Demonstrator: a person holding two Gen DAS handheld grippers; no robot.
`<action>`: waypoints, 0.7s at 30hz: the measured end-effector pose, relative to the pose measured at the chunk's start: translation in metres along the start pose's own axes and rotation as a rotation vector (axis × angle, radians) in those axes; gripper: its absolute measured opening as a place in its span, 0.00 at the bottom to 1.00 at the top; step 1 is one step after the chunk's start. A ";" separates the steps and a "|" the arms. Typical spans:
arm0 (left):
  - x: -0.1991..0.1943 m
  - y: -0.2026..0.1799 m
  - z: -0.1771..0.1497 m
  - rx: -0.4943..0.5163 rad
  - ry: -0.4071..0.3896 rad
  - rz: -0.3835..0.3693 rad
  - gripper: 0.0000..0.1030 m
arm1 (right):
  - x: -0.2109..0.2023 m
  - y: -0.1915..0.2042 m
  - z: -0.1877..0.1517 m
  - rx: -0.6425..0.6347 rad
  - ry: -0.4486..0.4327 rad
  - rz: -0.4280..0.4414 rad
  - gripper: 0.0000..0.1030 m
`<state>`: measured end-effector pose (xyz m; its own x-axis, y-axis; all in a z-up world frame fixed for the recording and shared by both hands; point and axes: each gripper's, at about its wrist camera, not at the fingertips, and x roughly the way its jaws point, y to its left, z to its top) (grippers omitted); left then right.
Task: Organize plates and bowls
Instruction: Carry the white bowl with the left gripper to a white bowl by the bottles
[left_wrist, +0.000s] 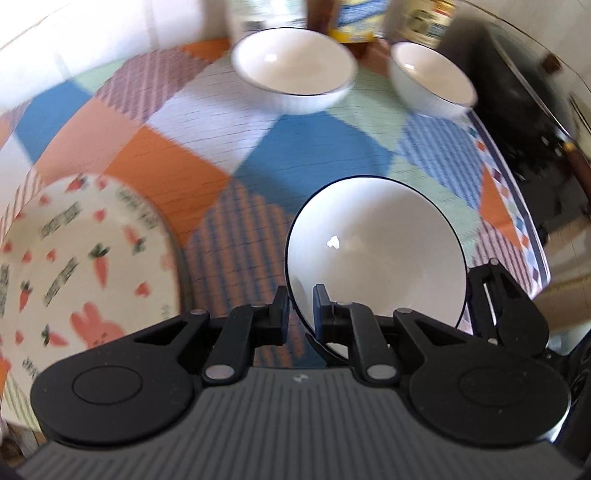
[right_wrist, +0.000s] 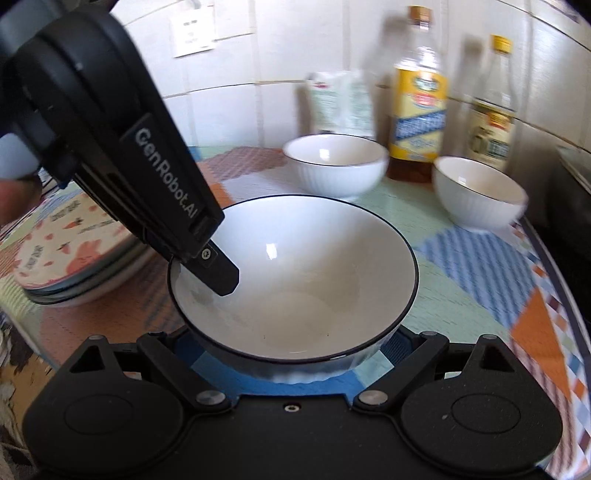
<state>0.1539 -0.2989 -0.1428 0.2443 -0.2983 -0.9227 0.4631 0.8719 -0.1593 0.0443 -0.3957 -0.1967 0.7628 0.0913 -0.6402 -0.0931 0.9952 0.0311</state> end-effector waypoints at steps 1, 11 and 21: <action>0.000 0.004 -0.001 -0.006 -0.004 0.008 0.11 | 0.003 0.003 0.001 -0.009 -0.004 0.012 0.94; 0.014 0.021 -0.001 -0.033 -0.003 0.057 0.13 | 0.038 0.010 0.013 -0.073 0.045 0.069 0.92; -0.010 0.023 0.009 -0.011 0.043 0.070 0.35 | 0.005 0.001 0.022 0.033 0.129 0.049 0.94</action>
<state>0.1696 -0.2788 -0.1342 0.2388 -0.2198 -0.9458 0.4367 0.8943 -0.0976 0.0622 -0.3936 -0.1832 0.6693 0.1370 -0.7303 -0.1057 0.9904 0.0889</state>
